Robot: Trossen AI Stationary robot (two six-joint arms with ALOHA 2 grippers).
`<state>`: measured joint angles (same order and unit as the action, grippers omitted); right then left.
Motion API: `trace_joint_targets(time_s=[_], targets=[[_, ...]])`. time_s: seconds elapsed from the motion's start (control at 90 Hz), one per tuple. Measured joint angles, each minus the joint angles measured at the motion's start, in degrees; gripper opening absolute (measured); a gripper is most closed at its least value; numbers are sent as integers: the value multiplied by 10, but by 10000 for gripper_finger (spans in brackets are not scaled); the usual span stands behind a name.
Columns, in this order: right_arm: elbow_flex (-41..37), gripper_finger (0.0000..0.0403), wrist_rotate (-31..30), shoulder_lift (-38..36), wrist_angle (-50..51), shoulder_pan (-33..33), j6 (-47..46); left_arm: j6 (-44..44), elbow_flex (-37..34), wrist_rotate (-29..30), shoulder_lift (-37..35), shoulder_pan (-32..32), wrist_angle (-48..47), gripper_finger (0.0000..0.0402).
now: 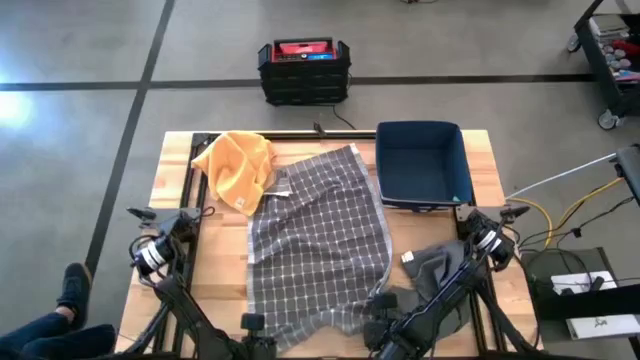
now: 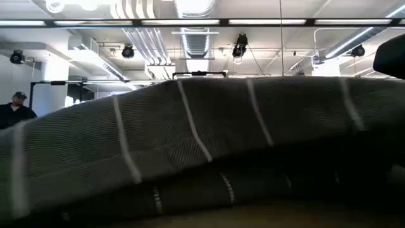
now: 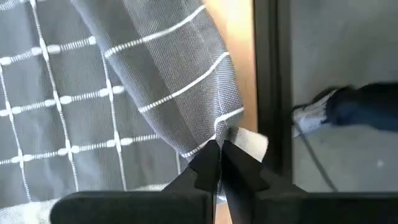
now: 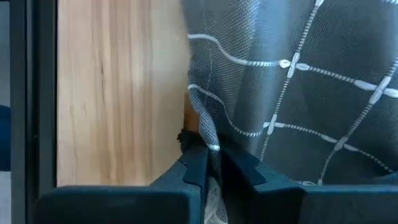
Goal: Fold towel
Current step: Fold the gray patterned kitchen towel
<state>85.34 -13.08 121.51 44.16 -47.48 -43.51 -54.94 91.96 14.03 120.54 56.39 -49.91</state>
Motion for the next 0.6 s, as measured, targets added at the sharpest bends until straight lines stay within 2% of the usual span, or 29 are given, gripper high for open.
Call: trace_joint_targets(time_s=[0.211, 0.344, 0.467, 0.6], targets=[[0, 4, 0, 0, 0, 0, 0, -13, 9, 5, -22, -4, 51, 130], [0, 2, 0, 0, -1, 0, 7, -9, 9, 48, -15, -5, 107, 189], [-1, 2, 0, 0, -1, 0, 5, -11, 8, 55, 16, -8, 119, 206], [-1, 2, -4, 0, -2, 0, 5, -11, 8, 53, 48, -8, 120, 198]])
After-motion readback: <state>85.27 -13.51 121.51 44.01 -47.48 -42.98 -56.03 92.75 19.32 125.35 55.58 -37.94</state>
